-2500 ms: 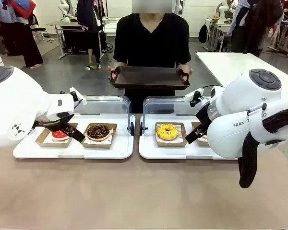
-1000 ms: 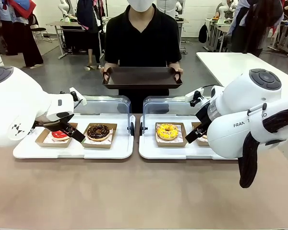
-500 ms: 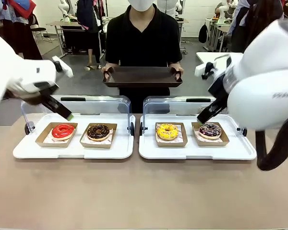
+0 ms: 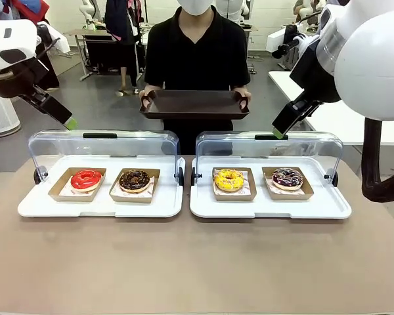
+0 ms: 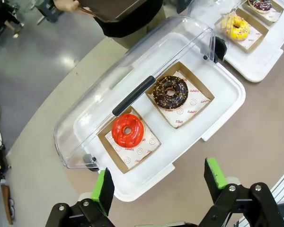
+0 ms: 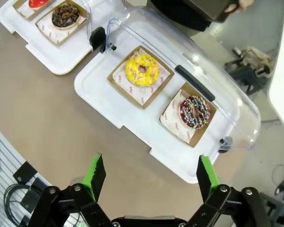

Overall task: Provide the desired donut to the person.
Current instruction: Pick up and lift the Paper togo box containing the Donut pointed at by the person.

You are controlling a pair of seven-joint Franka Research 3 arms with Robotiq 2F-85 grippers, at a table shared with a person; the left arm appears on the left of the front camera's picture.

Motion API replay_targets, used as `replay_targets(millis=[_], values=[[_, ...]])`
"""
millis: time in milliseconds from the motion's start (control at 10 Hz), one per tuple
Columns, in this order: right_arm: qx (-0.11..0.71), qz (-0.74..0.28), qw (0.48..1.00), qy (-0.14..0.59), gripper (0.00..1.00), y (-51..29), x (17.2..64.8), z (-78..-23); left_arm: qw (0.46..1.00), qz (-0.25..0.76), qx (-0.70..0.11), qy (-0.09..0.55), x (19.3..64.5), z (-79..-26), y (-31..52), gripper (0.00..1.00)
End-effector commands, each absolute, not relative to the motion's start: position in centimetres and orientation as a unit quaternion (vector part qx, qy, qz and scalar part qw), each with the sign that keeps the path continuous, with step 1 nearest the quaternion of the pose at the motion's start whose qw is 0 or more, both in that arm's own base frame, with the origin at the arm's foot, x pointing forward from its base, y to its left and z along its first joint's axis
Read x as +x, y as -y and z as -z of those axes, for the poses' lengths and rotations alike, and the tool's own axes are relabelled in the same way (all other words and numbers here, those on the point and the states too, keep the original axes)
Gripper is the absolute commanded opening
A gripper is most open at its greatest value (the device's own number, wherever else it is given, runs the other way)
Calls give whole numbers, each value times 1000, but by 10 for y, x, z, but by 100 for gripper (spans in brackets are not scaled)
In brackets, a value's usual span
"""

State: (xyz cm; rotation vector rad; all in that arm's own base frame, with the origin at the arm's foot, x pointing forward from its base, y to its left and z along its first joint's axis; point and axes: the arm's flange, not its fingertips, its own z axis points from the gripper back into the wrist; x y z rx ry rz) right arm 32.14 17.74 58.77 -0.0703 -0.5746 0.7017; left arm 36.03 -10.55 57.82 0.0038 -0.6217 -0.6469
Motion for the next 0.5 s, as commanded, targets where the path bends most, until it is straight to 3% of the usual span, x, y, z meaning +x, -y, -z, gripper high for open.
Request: replay_targets(millis=[0, 300, 400], values=[[-32, -337, 902, 269, 100, -171, 326, -575, 903, 313, 1, 295, 362, -567, 107, 100], [-32, -337, 902, 269, 100, -171, 326, -575, 903, 314, 2, 294, 361, -572, 106, 100], [-31, -335, 903, 268, 100, -172, 325, -579, 888, 345, -163, 256, 358, -580, 92, 100]])
